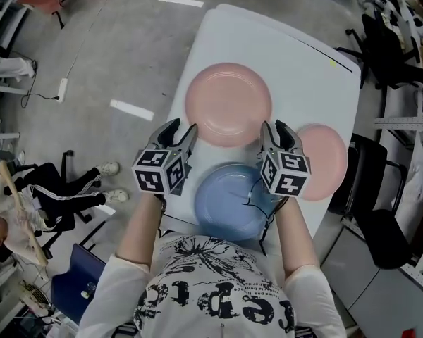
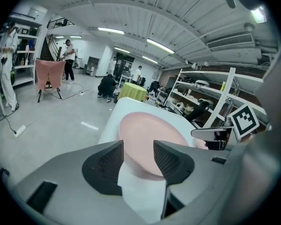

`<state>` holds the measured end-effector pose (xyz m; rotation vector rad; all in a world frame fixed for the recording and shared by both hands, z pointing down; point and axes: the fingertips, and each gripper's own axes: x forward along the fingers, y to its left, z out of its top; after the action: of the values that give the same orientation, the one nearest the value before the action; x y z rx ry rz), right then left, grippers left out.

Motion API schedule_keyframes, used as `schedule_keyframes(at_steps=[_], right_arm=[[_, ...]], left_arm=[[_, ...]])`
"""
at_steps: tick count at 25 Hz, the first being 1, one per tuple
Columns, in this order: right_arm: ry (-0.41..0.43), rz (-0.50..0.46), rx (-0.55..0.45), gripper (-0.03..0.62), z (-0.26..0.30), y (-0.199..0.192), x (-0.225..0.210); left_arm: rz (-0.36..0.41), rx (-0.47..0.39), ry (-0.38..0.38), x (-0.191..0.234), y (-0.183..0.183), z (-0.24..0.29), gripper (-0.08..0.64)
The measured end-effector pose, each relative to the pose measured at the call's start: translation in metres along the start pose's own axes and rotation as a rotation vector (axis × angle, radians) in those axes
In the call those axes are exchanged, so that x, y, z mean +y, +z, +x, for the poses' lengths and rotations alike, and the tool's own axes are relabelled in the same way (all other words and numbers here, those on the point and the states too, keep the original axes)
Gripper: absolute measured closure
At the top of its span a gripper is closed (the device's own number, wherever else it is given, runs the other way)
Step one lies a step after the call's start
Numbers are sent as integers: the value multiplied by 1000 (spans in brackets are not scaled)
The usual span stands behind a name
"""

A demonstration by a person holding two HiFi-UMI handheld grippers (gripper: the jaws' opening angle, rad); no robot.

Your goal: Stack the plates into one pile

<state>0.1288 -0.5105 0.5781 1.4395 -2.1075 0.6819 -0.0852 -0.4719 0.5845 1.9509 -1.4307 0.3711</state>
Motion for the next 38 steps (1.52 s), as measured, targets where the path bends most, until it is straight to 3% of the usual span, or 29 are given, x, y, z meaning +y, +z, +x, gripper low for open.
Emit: schedule_keyframes(at_steps=[7,11,17,20,26,38], right_arm=[[-27,31,112,462,42,-10,-23],[-69,31,169,477,57,-16,-32],[-47,27,223,509,71,-22,-20],[-46,37,217,526,72,-22,-20],[-50,27,232,528,63,-25,-20],[-57,43,133,528,-7,-7,10]], left_arm=[[-48,82,21,28,-3,48,364],[-14,165,28,35,-4,63,381],[2,227,8,45,-8,72,433],[-12,235,-15,42,-8,74,460],[42,257,-13,36,-9,67,462],[109,157,-20,13,16,-5,463]])
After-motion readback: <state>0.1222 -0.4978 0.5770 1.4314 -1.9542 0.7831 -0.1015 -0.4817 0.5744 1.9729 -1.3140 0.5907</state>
